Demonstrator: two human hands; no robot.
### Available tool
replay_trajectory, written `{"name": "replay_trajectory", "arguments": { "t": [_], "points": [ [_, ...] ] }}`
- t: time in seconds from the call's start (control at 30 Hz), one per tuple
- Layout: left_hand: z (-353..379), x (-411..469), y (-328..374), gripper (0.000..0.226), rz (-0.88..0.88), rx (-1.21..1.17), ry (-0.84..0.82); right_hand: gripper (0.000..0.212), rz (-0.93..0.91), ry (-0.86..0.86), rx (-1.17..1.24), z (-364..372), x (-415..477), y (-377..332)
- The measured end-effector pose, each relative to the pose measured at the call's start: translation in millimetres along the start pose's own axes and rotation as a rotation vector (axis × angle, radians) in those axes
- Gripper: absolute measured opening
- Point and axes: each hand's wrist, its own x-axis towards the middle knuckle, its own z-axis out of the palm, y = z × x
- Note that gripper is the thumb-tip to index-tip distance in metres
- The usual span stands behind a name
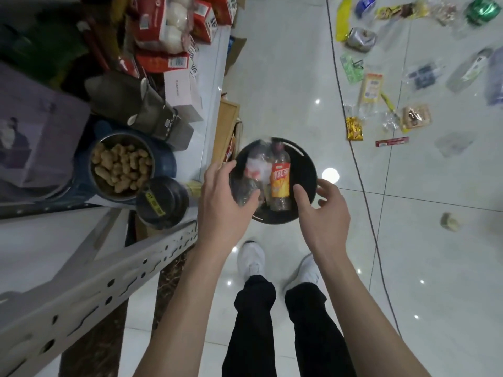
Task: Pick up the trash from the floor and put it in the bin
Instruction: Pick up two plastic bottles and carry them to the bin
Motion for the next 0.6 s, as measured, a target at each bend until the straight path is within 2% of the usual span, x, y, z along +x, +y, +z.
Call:
{"name": "replay_trajectory", "arguments": {
  "t": [0.33, 0.6],
  "points": [
    [1.8, -1.3, 31.8, 0.054, 0.041, 0.025, -0.025, 0.053, 0.063, 0.168, 0.192, -36.7, 6.0, 14.5],
    [68.1, -16.5, 119.6, 0.051, 0.14, 0.013, -0.085, 0.05, 0.113, 0.278, 0.281, -133.3, 38.3, 70.6]
  ]
}}
